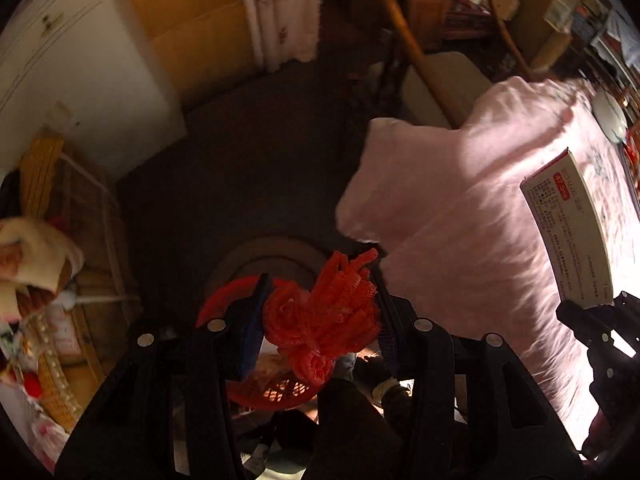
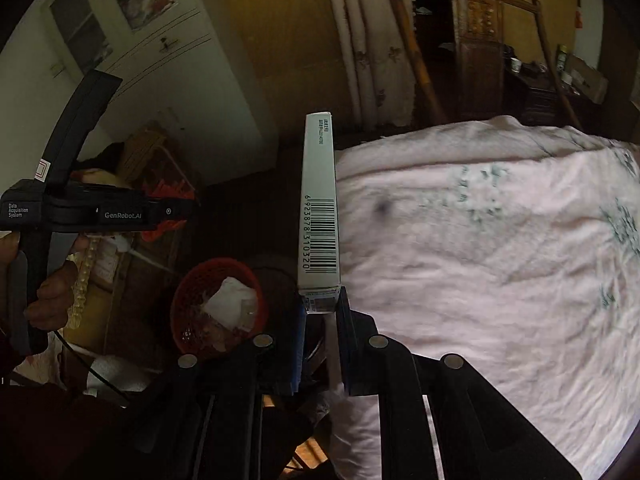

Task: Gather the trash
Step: 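Carry the box and red net in both tools to the wastebasket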

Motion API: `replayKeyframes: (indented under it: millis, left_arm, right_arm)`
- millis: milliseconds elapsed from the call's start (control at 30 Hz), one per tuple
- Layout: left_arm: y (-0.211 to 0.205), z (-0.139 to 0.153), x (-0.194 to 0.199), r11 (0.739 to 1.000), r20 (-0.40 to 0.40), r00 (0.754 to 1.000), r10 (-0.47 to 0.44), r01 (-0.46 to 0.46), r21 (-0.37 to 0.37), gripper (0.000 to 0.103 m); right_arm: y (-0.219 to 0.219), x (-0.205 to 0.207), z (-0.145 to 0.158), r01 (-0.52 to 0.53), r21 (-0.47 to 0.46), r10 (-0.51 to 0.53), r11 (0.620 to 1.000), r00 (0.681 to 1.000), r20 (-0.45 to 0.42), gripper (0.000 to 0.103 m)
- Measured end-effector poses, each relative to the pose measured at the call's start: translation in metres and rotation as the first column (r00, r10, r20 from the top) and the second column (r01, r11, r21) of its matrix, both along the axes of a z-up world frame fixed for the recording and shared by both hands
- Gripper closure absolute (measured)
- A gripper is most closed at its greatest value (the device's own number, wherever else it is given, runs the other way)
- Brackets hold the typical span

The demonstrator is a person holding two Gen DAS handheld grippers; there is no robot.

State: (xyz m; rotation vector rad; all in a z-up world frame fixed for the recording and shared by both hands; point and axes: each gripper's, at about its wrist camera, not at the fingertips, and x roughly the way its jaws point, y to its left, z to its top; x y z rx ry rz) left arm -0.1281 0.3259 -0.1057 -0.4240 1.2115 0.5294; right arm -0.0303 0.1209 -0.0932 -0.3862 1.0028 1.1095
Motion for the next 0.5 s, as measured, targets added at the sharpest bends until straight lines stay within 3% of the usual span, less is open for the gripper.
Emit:
replayKeyframes:
  millis: [133, 200, 267, 367, 500]
  left_arm:
    - [0.02, -0.015, -0.053, 0.989, -0.017, 0.991, 0.134, -0.134, -0.056, 0.053]
    - [0.024, -0.023, -0.071, 0.979, -0.034, 0.982, 0.183, -0.186, -0.08, 0.043]
    - [0.028, -0.03, -0.086, 0.966, -0.059, 0.969, 0.24, -0.244, -0.087, 0.026]
    - [0.031, -0.03, -0.103, 0.947, -0.047, 0.954, 0.296, -0.299, -0.12, 0.021]
    - [0.037, -0.024, -0.123, 0.933, -0.049, 0.938, 0.344, -0.347, -0.098, 0.019]
  right_arm:
    - [0.043, -0.033, -0.002, -0.151, -0.018, 0.151, 0.988, 0.988, -0.008, 0.088]
    - [0.06, -0.044, -0.005, -0.209, -0.03, 0.208, 0.977, 0.978, -0.017, 0.088]
    - [0.073, -0.053, -0.008, -0.259, -0.041, 0.258, 0.965, 0.966, -0.023, 0.088]
    - [0.09, -0.066, -0.012, -0.321, -0.064, 0.319, 0.945, 0.947, -0.038, 0.088]
    - [0.116, -0.08, -0.025, -0.395, -0.093, 0.389, 0.914, 0.918, -0.081, 0.088]
